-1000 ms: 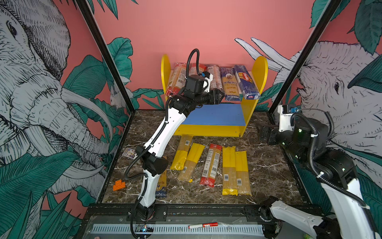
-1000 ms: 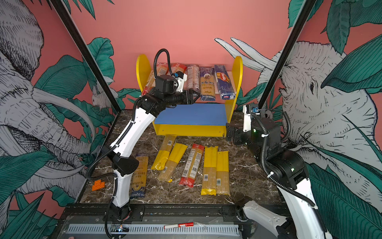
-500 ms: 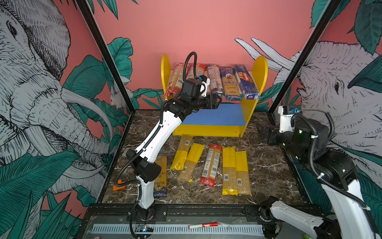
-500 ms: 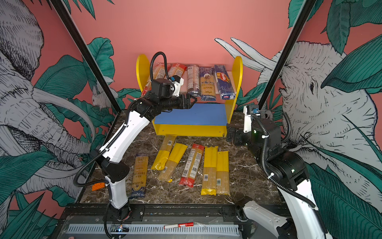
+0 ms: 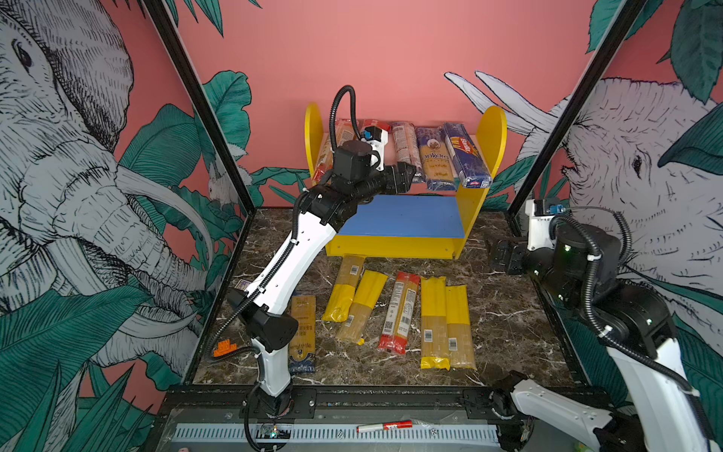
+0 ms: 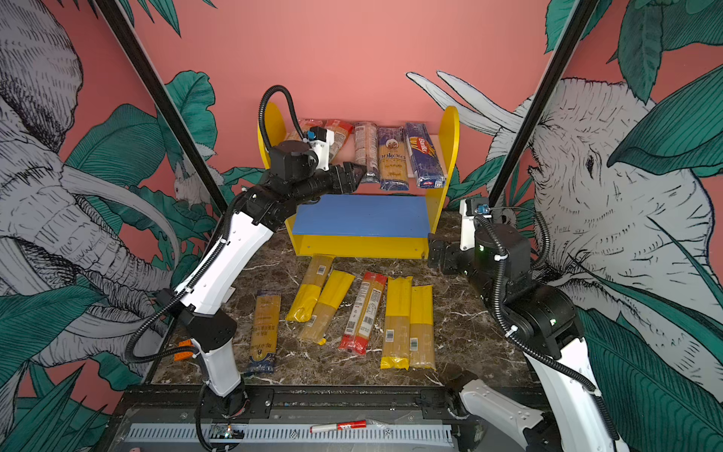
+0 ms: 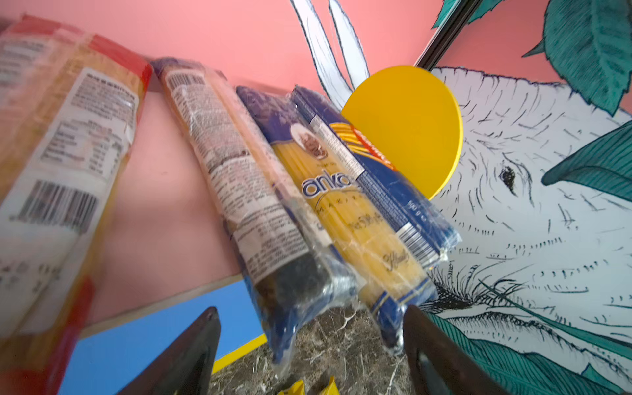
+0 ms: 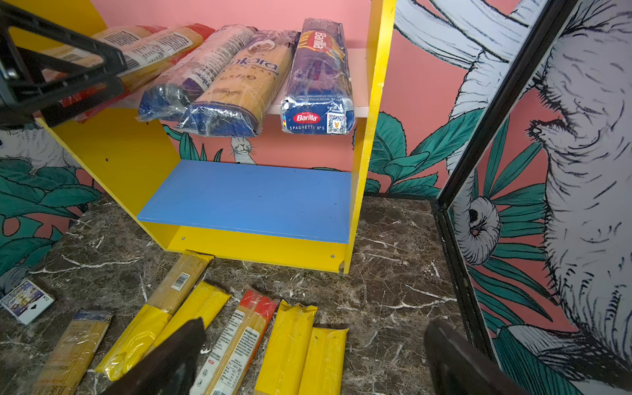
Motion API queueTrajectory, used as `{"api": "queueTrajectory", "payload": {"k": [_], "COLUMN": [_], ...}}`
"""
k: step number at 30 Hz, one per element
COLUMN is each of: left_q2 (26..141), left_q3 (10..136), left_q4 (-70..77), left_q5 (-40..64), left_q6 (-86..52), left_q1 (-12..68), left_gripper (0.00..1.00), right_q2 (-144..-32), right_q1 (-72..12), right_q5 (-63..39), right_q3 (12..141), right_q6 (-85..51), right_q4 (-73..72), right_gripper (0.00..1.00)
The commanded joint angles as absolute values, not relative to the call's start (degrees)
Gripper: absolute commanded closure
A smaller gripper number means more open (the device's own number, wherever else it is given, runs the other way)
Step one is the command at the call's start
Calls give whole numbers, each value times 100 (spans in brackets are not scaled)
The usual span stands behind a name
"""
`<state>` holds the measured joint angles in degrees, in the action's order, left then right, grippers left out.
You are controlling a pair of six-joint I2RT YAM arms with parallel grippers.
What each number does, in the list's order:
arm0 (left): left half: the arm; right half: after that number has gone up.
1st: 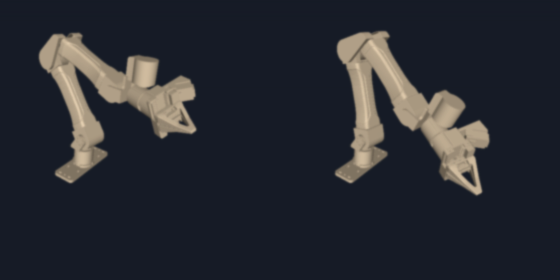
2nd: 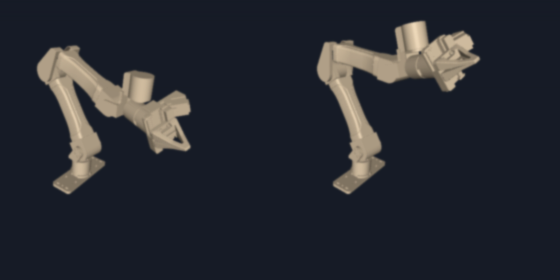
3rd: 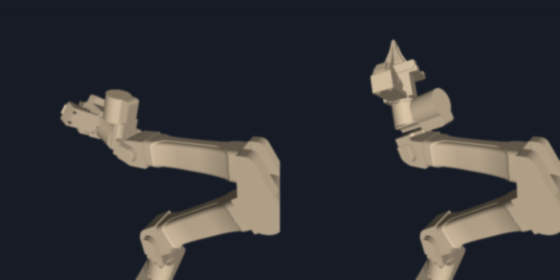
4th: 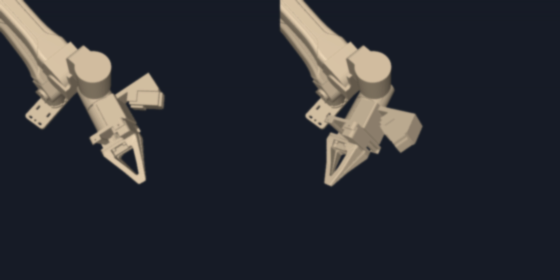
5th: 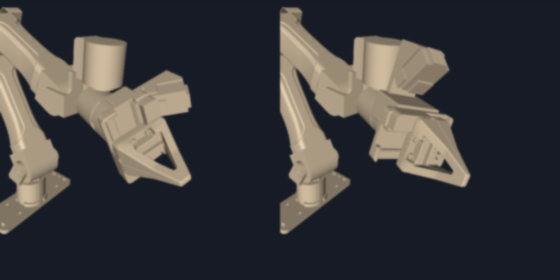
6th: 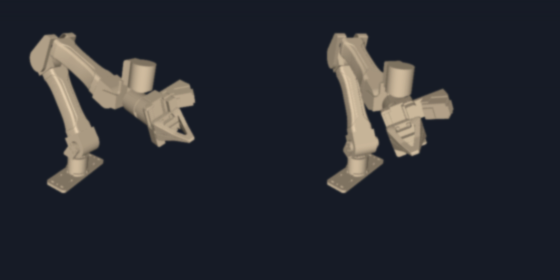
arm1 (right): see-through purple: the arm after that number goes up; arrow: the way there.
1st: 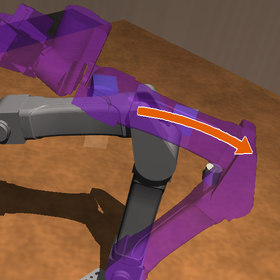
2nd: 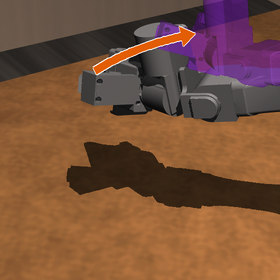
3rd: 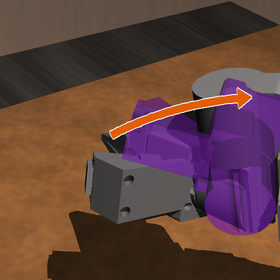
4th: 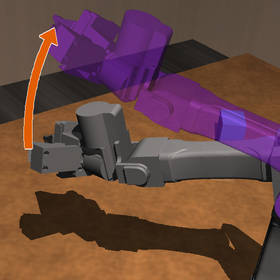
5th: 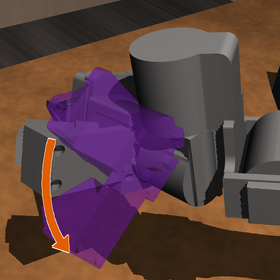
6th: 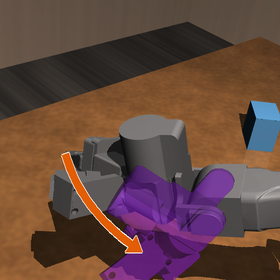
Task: Arrange pasta packages on shelves
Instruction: Rotate the pasta bag at the shelf.
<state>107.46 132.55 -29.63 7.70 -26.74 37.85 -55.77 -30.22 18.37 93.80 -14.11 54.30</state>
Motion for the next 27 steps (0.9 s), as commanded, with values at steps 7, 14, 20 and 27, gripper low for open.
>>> {"api": "queueTrajectory", "payload": {"k": [7, 14, 20, 27], "left_q2": [11618, 11949, 12056, 12481], "left_q3": [14649, 14964, 14986, 15332], "left_q4": [-3301, -3462, -3438, -3370], "left_q5": [549, 572, 785, 1388], "left_q6": [-2560, -2654, -2716, -2971], "left_q1": [3805, 3788, 3788, 3786], "left_gripper": [15, 15, 15, 18], "right_q2": [-5512, -5521, -5589, -5582], "right_q1": [-2988, -2994, -2981, -2967], "right_q5": [1854, 1951, 1936, 1951], "right_q3": [9353, 9329, 9306, 9296], "right_q6": [-1272, -1201, -1200, -1217], "right_q4": [5223, 5210, 5172, 5216], "right_gripper": [1, 1, 1, 1]}}
